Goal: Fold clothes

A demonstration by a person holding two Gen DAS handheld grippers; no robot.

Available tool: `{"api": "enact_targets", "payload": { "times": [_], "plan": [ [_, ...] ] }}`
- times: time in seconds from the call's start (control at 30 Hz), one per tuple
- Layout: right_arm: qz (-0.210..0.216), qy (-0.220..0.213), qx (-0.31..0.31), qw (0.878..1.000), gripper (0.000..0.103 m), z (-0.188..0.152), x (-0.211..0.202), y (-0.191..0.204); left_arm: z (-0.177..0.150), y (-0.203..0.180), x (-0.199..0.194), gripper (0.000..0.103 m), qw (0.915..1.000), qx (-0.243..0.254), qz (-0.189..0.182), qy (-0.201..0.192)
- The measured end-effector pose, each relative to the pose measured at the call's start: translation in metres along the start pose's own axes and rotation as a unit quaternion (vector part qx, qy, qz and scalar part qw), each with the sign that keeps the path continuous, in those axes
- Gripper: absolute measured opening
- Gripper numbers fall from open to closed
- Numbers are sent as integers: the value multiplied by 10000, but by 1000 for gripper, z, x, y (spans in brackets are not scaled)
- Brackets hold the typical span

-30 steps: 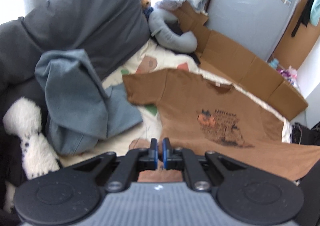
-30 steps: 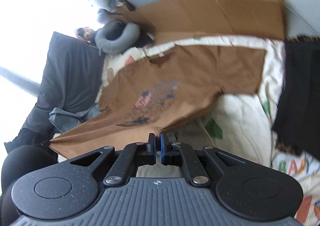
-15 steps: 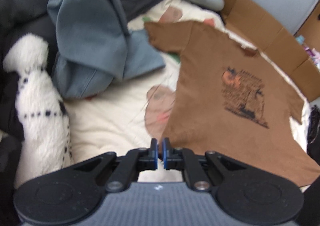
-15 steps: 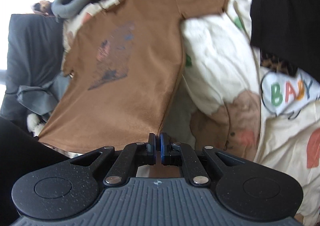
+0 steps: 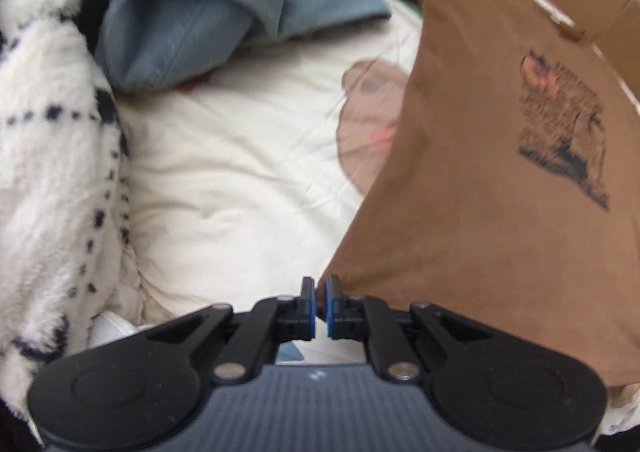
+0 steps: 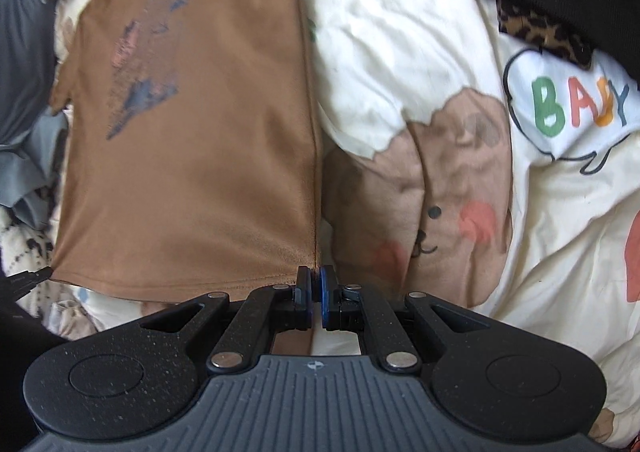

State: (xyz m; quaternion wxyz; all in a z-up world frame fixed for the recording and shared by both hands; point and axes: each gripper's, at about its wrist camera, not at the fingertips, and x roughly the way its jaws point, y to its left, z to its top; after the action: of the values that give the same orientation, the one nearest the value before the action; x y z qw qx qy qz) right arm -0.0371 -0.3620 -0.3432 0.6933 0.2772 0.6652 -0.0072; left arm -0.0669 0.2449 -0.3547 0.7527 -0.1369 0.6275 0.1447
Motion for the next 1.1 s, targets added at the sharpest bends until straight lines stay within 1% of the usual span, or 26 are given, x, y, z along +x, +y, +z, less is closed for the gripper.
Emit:
{"api": "enact_targets", "payload": {
  "times": [0.2,0.33,0.47,0.7,0.83,0.93,1.0,1.03,1.07,1.1],
  "plan": [
    [-256,166,12,9995,2,-2,28,-3,-9,4,41,5,9995,-88,64,293],
    [-367,282,59,9989,2,-5,43,-7,-12,7,59,5,9990,-89,96,425],
    [-423,324,95,9985,2,-9,55,-12,-11,7,67,5,9988,-90,117,476],
    [-419,317,268,9983,2,-13,74,-25,-18,10,73,5,9991,-70,77,409],
    [-429,288,243,9984,2,-18,89,-28,-18,10,75,7,9987,-163,136,458],
    [-420,237,278,9984,3,-20,91,-32,-14,9,70,12,9974,-256,220,634],
    [-411,198,308,9985,4,-21,88,-35,-11,8,58,20,9971,-248,311,648],
    [-407,178,323,9985,5,-22,87,-36,-10,8,49,25,9973,-255,329,597],
    [-402,158,338,9985,7,-22,86,-37,-10,8,41,37,9976,-263,347,546],
    [-398,139,353,9985,10,-23,85,-38,-9,8,32,44,9977,-270,366,495]
  ]
}}
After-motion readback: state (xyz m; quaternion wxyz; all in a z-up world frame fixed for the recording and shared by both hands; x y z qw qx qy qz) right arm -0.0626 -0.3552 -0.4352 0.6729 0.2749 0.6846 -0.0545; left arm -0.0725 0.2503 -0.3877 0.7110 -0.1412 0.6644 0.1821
